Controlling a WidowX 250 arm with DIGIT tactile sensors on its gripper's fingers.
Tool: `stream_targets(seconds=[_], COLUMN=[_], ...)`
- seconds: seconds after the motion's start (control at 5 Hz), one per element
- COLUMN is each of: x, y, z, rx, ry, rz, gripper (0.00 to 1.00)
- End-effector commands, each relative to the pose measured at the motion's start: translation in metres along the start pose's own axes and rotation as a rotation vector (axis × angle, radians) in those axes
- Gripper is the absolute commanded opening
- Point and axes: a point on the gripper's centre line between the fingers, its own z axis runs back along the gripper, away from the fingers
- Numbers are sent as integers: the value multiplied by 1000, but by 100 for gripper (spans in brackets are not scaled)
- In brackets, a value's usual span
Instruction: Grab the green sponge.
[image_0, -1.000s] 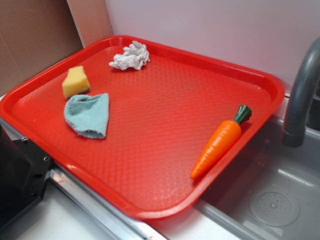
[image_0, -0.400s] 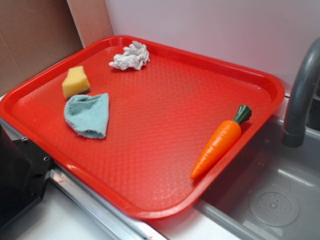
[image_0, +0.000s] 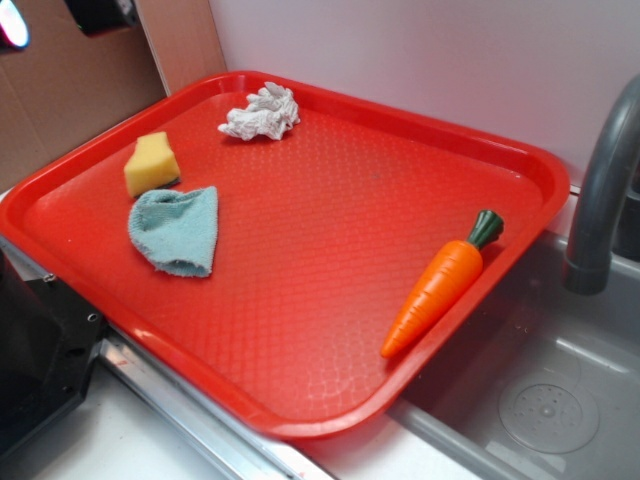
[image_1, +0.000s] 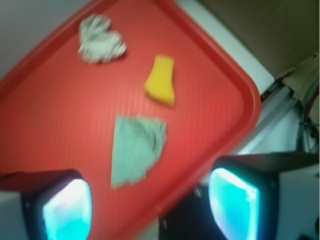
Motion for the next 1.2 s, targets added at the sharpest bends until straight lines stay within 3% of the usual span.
stream_targets(seconds=[0.0,0.4,1.0], x=[46,72,66], y=[5,5,13], z=[-46,-100,-145], rx=[62,72,97], ry=[-87,-85,0], rz=[70,82,91], gripper=[100,100,100])
